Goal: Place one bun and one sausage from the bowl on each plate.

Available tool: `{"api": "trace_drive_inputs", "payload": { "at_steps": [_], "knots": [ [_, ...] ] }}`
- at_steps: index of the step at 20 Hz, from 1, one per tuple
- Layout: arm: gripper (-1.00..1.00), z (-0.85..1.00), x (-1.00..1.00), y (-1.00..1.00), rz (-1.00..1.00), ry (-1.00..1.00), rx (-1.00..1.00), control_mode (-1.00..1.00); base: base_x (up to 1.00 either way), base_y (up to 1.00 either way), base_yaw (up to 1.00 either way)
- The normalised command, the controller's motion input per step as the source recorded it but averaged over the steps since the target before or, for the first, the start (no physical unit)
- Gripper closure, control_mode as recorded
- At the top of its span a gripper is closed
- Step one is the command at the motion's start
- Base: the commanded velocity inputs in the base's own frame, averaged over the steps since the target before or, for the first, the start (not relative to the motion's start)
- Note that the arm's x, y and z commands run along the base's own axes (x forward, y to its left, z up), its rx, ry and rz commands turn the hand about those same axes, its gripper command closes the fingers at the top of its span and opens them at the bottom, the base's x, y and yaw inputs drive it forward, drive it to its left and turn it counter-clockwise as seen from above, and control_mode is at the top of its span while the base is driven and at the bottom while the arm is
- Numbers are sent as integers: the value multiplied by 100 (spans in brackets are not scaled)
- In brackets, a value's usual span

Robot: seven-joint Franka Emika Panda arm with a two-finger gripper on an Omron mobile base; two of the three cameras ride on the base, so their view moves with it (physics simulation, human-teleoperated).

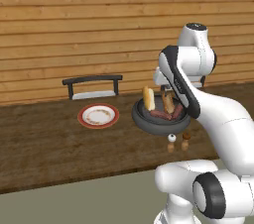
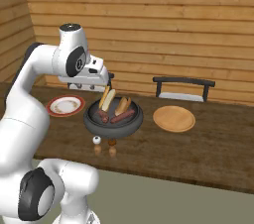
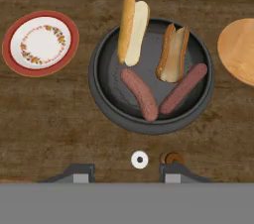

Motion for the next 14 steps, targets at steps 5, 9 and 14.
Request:
{"api": "trace_drive_inputs", "payload": {
  "at_steps": [5, 9, 14],
  "knots": [
    [-100, -19, 20, -4, 0, -4, -1, -100, 0, 0, 0],
    [-100, -69, 52, -20, 0, 6, 0, -100, 0, 0, 0],
    [-100, -50, 96, -10, 7, 45, -2, -100, 0, 0, 0]
  ]
}}
